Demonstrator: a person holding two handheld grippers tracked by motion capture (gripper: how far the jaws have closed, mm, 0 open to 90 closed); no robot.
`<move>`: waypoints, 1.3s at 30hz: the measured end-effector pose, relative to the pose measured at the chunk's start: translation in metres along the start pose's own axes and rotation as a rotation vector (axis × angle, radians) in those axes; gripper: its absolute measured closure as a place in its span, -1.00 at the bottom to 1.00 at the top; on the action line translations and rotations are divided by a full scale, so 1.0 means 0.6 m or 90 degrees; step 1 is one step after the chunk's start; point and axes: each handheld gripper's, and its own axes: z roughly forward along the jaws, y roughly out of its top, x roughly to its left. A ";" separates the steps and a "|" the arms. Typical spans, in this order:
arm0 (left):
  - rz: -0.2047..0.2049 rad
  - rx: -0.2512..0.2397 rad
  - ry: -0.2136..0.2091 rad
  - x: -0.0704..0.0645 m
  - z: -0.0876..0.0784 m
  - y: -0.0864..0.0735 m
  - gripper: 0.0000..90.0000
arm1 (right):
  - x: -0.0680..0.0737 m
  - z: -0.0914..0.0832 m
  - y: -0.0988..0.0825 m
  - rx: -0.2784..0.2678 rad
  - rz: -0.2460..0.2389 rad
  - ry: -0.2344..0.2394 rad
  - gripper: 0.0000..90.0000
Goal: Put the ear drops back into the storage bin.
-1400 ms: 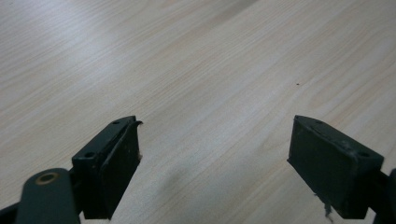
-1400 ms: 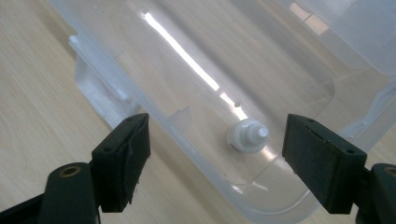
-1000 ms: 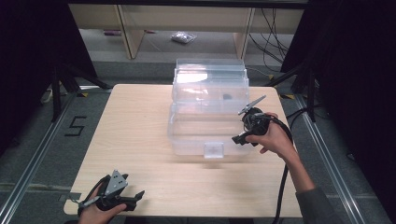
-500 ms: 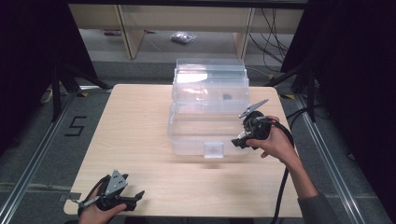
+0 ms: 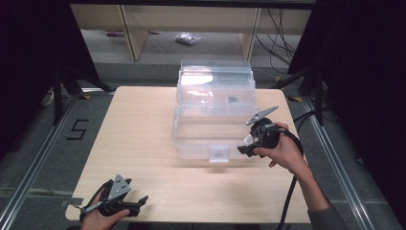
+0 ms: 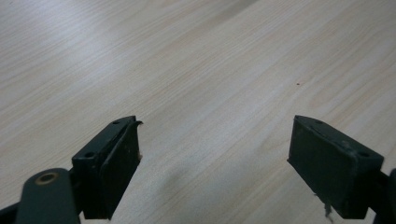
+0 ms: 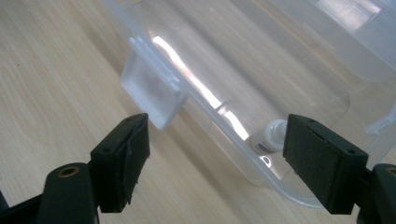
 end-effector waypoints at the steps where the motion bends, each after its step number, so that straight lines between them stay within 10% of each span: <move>1: -0.001 -0.001 0.000 0.000 0.000 0.000 -0.65 | 0.001 -0.001 -0.002 -0.007 -0.004 -0.006 -0.47; 39: 0.008 0.006 -0.003 0.002 -0.003 0.000 -0.64 | 0.048 -0.001 -0.052 -0.080 -0.023 0.027 -0.48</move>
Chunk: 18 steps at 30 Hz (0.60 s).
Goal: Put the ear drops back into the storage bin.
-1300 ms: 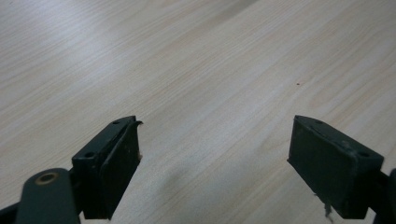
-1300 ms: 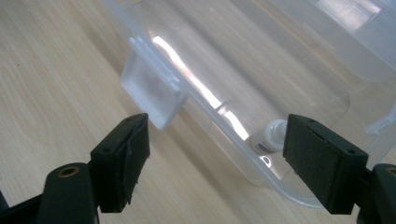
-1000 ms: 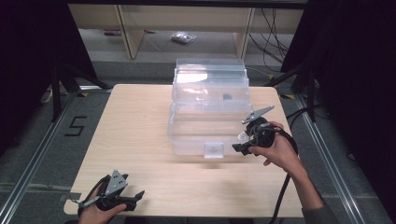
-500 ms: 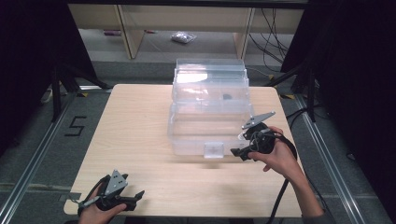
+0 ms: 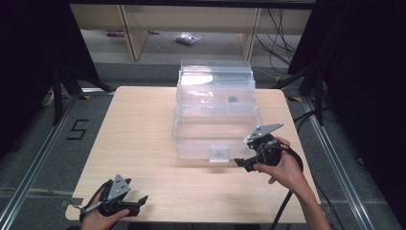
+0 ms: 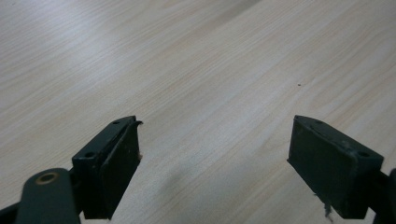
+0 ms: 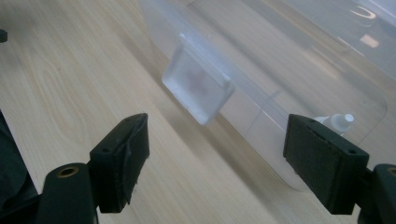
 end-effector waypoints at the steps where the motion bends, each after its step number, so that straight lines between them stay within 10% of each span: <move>1: 0.000 -0.001 0.000 0.000 0.000 0.000 -0.65 | 0.001 0.003 -0.002 -0.017 -0.004 0.000 -0.48; 18: 0.005 0.005 0.003 0.002 -0.001 0.000 -0.64 | 0.027 -0.007 -0.031 -0.050 0.001 -0.003 -0.52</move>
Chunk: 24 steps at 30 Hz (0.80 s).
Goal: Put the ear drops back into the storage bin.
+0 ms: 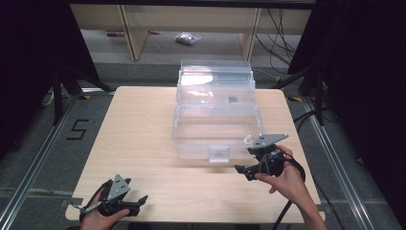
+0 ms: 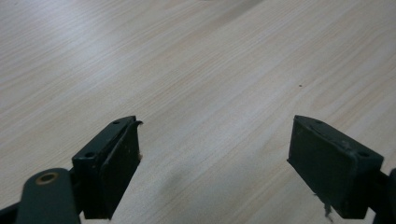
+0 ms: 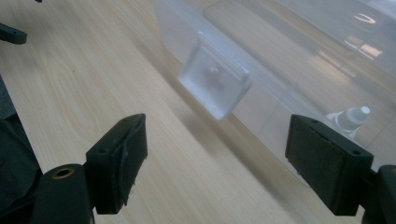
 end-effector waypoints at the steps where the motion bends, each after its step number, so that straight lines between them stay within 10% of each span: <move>1: -0.001 -0.001 0.000 0.000 0.000 0.000 -0.64 | 0.003 -0.003 -0.001 0.011 0.011 0.002 -0.52; 24: 0.001 -0.003 -0.008 0.000 -0.001 0.000 -0.64 | 0.021 0.015 -0.064 -0.042 0.036 0.012 -0.51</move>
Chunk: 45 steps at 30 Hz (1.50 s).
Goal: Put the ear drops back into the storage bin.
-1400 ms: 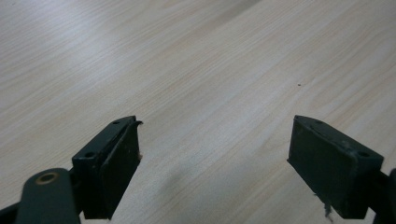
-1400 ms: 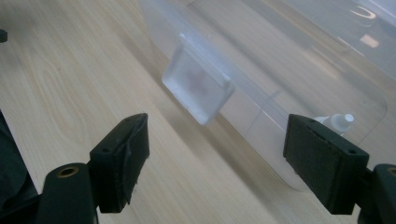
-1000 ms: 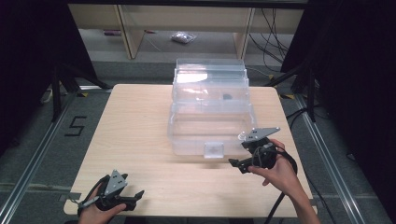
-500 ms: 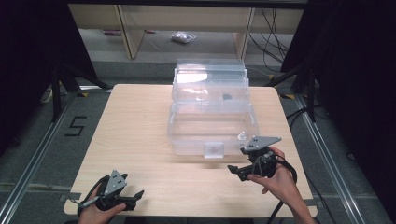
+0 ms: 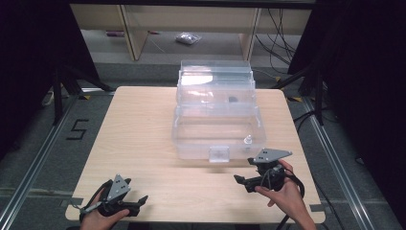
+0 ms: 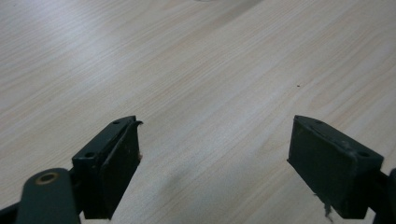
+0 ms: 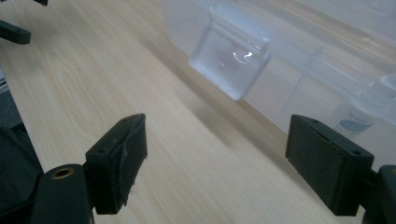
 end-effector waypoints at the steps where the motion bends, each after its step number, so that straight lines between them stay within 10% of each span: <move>1: 0.000 0.001 0.001 0.000 0.000 0.000 -0.64 | 0.000 0.000 0.000 0.000 0.000 0.000 -0.51; 20: -0.015 -0.011 -0.002 -0.002 0.002 0.000 -0.65 | -0.003 0.024 -0.061 -0.020 0.020 -0.005 -0.62; 45: -0.022 -0.016 -0.003 -0.003 0.004 -0.001 -0.65 | 0.009 0.031 -0.109 0.050 0.031 -0.030 -0.64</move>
